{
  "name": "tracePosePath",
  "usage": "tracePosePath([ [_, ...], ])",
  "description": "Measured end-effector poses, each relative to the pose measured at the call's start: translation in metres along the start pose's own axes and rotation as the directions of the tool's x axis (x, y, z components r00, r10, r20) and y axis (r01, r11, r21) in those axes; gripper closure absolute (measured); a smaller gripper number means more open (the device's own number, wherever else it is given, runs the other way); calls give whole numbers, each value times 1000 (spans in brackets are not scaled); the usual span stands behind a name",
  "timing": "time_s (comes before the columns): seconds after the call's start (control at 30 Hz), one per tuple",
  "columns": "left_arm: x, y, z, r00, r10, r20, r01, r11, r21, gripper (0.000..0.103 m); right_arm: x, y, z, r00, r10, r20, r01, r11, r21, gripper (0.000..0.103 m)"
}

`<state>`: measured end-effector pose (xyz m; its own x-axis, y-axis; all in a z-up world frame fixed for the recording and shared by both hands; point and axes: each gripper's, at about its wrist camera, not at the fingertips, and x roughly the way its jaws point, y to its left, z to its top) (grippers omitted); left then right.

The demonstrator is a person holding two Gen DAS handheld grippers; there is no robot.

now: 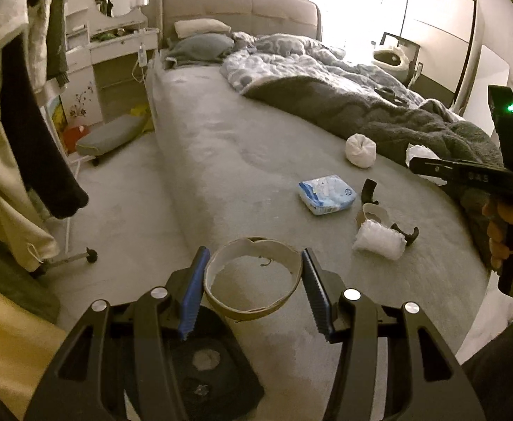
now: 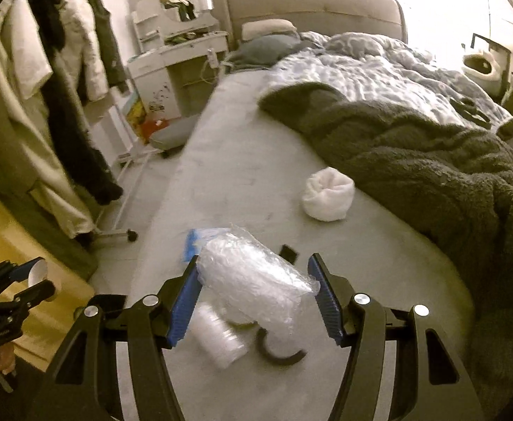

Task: Collect trash
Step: 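Carry the tape roll over the bin and open the left tool to drop it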

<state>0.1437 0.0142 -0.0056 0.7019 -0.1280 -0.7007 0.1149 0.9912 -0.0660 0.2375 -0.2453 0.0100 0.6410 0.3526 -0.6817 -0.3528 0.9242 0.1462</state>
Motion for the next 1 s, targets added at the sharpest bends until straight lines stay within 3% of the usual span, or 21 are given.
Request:
tracePosePath([
  [0.13,-8,2,1,1000,4,7,-4,999,-42,47,-11,18,-11,999,32,-5,-32,999,-20,41],
  [0.37,-6,11,-7,999,37,7,-36,999,-32,47,-13,47,-24,998,60,-26,-61,997,-56,41],
  [0.73,36,67,-41,993,68,-94,-80,987,-136,47,9,83,-29,993,109,-52,-114,988,-102,41],
  [1.0,71,109,-74,977,72,-201,-118,966,-229,47,29,121,-28,985,153,-83,-164,975,-152,41],
])
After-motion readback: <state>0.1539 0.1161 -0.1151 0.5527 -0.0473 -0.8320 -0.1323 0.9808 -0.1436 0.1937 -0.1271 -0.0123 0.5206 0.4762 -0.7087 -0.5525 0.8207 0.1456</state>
